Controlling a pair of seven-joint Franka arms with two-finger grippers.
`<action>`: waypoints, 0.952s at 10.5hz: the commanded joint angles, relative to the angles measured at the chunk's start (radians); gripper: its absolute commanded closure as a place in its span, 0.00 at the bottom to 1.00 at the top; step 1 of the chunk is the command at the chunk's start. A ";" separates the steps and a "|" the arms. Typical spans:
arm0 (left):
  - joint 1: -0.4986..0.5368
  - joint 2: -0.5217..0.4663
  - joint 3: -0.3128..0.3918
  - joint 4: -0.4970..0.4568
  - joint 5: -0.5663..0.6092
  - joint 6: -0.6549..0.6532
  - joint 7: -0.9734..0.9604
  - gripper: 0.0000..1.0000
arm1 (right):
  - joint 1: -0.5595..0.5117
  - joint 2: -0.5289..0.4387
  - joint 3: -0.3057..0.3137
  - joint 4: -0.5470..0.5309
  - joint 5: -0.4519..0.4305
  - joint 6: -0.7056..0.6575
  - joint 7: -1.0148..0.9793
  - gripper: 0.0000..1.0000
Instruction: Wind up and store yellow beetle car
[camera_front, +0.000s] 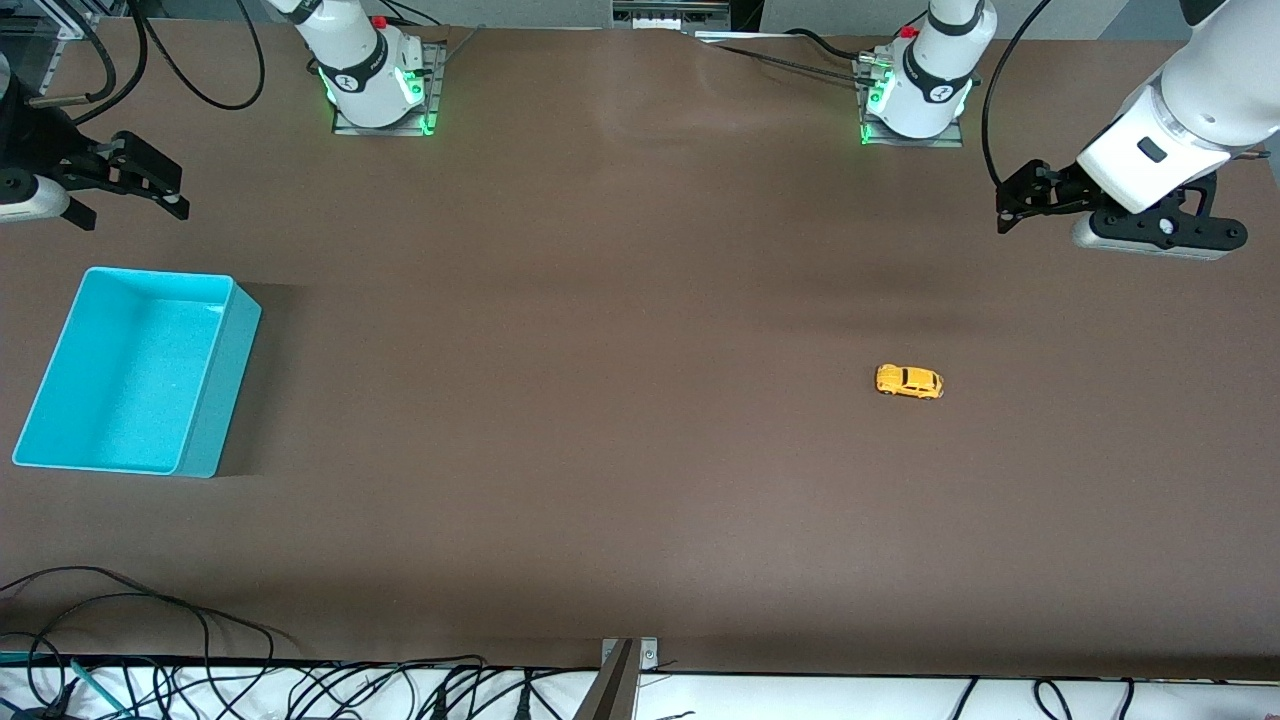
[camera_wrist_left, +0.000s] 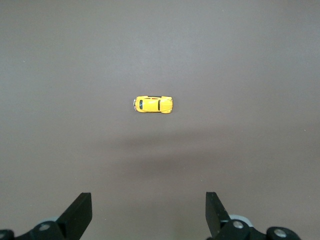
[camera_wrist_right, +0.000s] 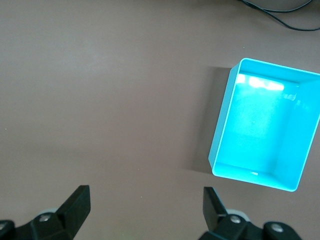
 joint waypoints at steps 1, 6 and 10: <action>0.000 0.009 0.005 0.025 -0.004 -0.023 0.022 0.00 | 0.003 -0.005 0.001 0.014 -0.014 -0.019 0.003 0.00; 0.013 0.009 0.005 0.025 -0.005 -0.029 0.026 0.00 | 0.003 -0.005 0.001 0.014 -0.014 -0.019 0.003 0.00; 0.014 0.015 0.005 0.025 -0.004 -0.029 0.142 0.00 | 0.003 -0.005 0.001 0.014 -0.016 -0.019 -0.008 0.00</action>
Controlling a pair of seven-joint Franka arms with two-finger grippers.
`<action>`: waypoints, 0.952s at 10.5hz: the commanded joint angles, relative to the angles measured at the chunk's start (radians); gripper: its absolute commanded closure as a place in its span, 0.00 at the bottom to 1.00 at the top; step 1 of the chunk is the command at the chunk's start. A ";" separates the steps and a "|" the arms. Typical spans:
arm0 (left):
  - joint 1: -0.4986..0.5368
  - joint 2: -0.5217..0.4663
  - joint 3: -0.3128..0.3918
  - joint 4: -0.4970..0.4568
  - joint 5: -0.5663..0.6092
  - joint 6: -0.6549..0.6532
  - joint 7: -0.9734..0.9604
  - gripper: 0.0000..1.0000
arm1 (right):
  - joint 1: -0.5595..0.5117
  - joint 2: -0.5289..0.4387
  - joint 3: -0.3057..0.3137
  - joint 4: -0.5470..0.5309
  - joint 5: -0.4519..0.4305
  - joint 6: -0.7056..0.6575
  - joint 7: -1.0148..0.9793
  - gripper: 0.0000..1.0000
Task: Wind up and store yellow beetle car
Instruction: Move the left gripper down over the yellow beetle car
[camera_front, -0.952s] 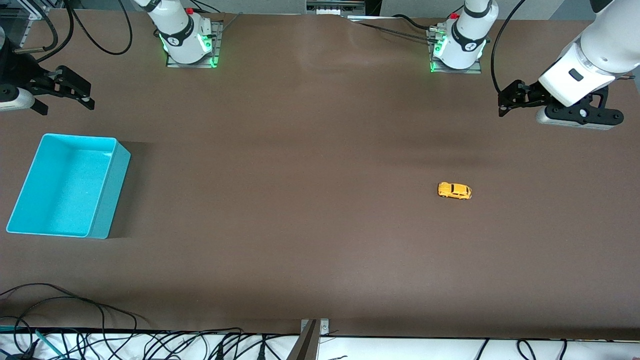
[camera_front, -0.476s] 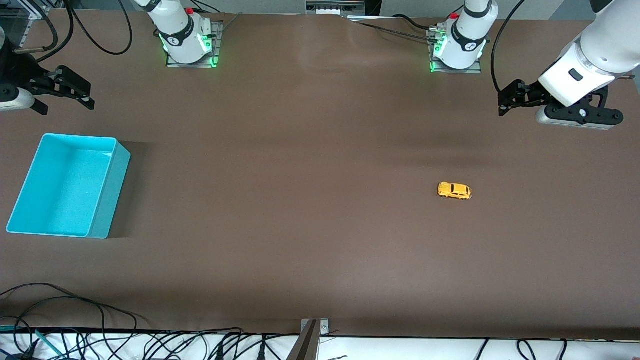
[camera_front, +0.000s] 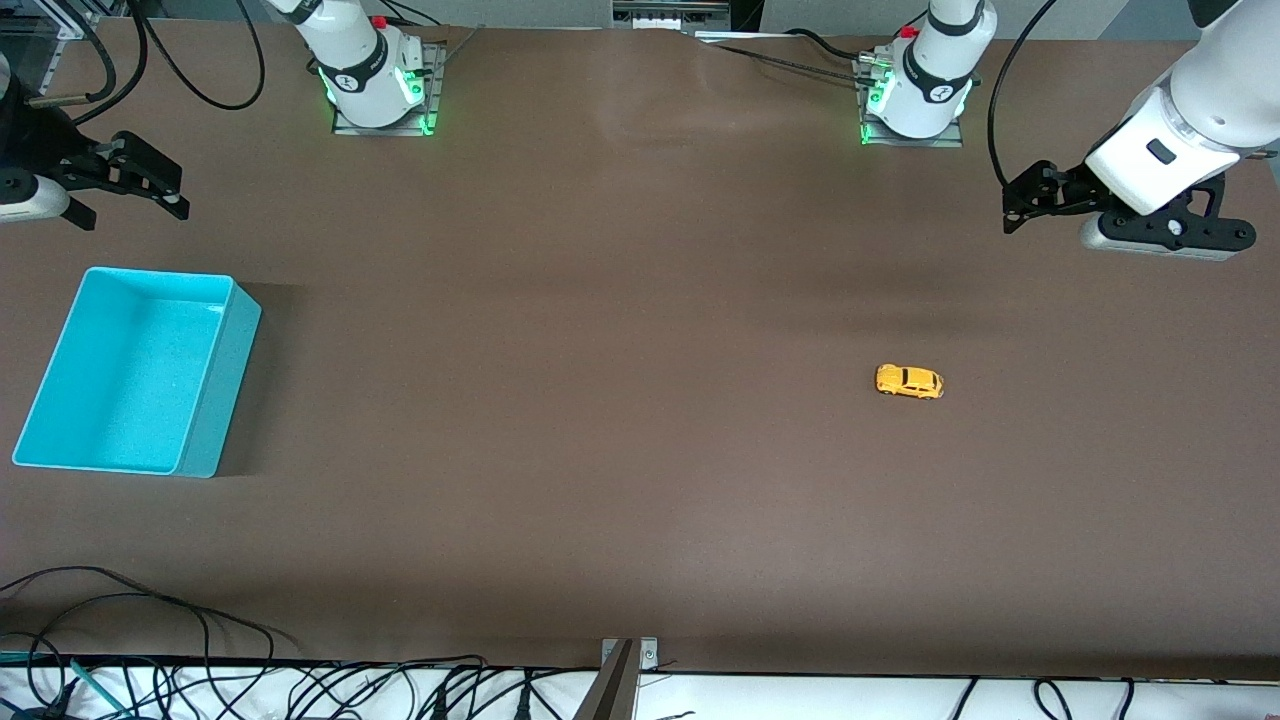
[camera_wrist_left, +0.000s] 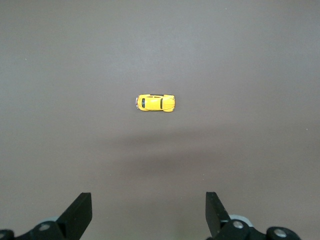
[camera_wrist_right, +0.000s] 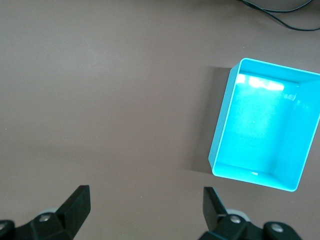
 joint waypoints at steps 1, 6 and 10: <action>0.013 0.020 0.004 0.026 -0.004 -0.022 0.162 0.00 | 0.003 -0.005 0.001 0.014 -0.014 -0.019 -0.006 0.00; 0.021 0.075 0.001 0.028 -0.002 -0.010 0.354 0.00 | 0.003 -0.005 0.001 0.014 -0.013 -0.019 -0.001 0.00; 0.025 0.151 -0.002 0.015 0.010 0.108 0.639 0.00 | 0.003 -0.005 0.001 0.014 -0.013 -0.019 -0.004 0.00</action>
